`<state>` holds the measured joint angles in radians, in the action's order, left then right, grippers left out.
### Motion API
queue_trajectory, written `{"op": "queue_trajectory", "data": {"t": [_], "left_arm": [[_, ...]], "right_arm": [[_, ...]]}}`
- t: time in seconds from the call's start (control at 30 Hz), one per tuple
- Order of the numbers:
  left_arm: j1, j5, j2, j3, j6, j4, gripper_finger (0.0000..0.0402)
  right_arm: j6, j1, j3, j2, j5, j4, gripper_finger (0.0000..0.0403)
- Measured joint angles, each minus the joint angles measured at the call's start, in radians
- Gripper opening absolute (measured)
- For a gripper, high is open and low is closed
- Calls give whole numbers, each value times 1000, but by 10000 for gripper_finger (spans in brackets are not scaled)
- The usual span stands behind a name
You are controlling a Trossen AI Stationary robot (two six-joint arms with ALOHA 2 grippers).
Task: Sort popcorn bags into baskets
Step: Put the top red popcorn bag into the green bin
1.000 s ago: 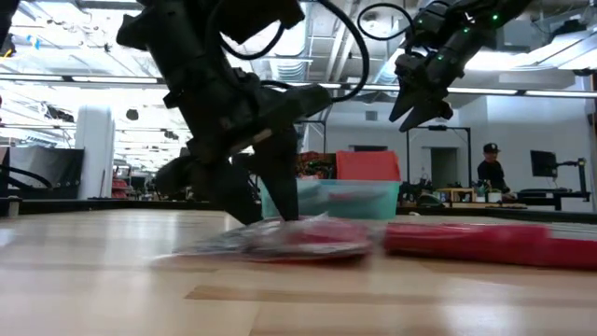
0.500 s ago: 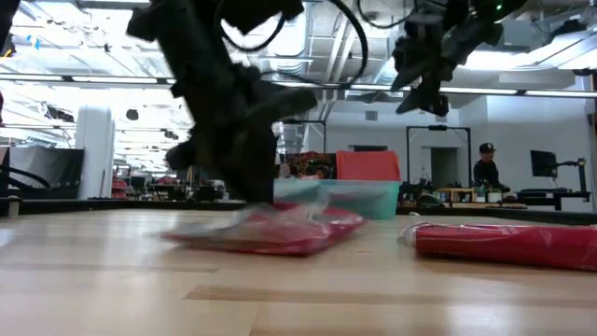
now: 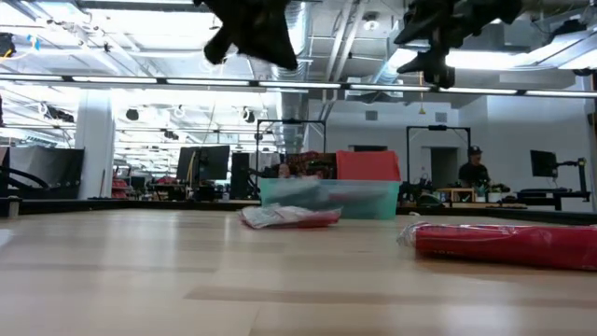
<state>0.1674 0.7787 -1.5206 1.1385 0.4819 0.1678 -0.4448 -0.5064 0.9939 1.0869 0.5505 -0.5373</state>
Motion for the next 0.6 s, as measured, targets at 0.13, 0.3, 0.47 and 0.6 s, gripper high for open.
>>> {"op": "queue_trajectory", "data": {"t": [0.13, 0.3, 0.47, 0.6], "left_arm": [[-23, 0, 44, 0, -56, -21, 1], [-51, -53, 16, 1, -34, 92, 7], [-82, -177, -61, 1, -17, 176, 64], [-125, -173, -127, 0, -11, 231, 137]], "right_arm": [[55, 27, 0, -2, -57, -25, 239], [120, 97, 0, 34, -170, -89, 239], [120, 159, 0, 50, -190, -89, 239], [105, 189, 0, 48, -225, -85, 239]]}}
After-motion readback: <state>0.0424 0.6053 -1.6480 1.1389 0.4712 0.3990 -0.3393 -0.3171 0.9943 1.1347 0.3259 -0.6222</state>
